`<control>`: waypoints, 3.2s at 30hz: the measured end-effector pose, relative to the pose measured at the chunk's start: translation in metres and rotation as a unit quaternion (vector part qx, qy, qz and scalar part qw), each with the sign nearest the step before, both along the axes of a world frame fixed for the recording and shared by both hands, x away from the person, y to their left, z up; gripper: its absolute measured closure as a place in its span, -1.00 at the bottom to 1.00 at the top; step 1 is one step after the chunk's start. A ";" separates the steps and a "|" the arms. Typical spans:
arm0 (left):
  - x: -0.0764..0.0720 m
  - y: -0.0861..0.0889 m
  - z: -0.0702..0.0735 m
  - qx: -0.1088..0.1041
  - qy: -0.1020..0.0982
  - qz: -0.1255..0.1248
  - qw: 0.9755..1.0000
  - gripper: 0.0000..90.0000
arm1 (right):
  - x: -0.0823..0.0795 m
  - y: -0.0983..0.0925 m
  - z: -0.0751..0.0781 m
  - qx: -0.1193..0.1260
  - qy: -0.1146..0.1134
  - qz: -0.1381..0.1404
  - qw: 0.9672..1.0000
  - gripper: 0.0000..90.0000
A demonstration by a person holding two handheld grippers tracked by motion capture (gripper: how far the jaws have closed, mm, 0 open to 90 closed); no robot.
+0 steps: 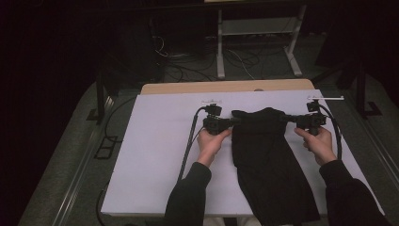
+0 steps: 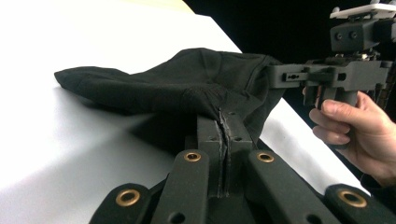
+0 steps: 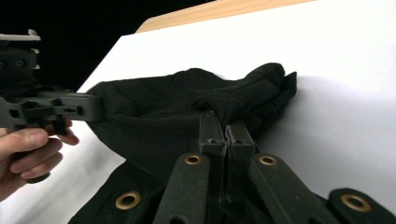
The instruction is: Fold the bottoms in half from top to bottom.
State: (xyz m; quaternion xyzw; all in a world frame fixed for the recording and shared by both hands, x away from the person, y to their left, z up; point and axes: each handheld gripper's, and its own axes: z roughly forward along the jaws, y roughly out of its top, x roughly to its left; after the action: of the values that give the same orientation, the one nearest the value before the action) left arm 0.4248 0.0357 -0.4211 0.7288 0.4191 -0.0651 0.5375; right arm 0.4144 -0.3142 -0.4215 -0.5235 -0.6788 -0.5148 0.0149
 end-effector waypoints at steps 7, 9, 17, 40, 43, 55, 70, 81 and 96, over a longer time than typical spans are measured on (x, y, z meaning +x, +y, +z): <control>-0.007 -0.002 0.001 0.004 0.003 -0.015 1.000 0.93 | -0.010 -0.003 0.003 -0.002 -0.001 0.004 1.000 0.93; -0.008 -0.002 0.004 0.004 0.001 -0.016 1.000 0.93 | -0.012 -0.003 0.005 -0.006 -0.003 0.008 1.000 0.93; -0.017 -0.001 0.011 0.009 -0.001 -0.029 1.000 0.93 | -0.025 -0.005 0.008 -0.005 -0.004 0.015 1.000 0.93; -0.059 -0.004 0.016 0.007 -0.034 -0.062 0.997 0.93 | -0.060 -0.011 0.012 -0.004 0.000 0.025 1.000 0.93; -0.062 -0.003 0.013 0.002 -0.033 -0.061 0.998 0.93 | -0.062 -0.011 0.012 -0.006 0.003 0.026 1.000 0.93; -0.076 -0.008 -0.001 0.000 -0.033 -0.068 0.997 0.92 | -0.075 -0.015 0.003 -0.015 0.030 0.029 0.999 0.92; -0.083 -0.007 -0.022 -0.001 -0.012 -0.073 0.997 0.92 | -0.082 -0.011 -0.006 -0.047 0.051 0.038 0.997 0.91; -0.088 -0.007 -0.023 0.017 -0.015 -0.097 0.995 0.92 | -0.094 -0.012 -0.008 -0.059 0.061 0.044 0.995 0.91; -0.093 -0.008 -0.035 0.050 -0.001 -0.123 0.991 0.90 | -0.100 -0.010 -0.020 -0.089 0.105 0.050 0.989 0.83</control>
State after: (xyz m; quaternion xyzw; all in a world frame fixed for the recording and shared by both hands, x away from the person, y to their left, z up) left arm 0.3318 0.0277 -0.4562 0.8009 0.3283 -0.1091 0.4887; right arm 0.3144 -0.3244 -0.4413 -0.5393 -0.7418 -0.3934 0.0649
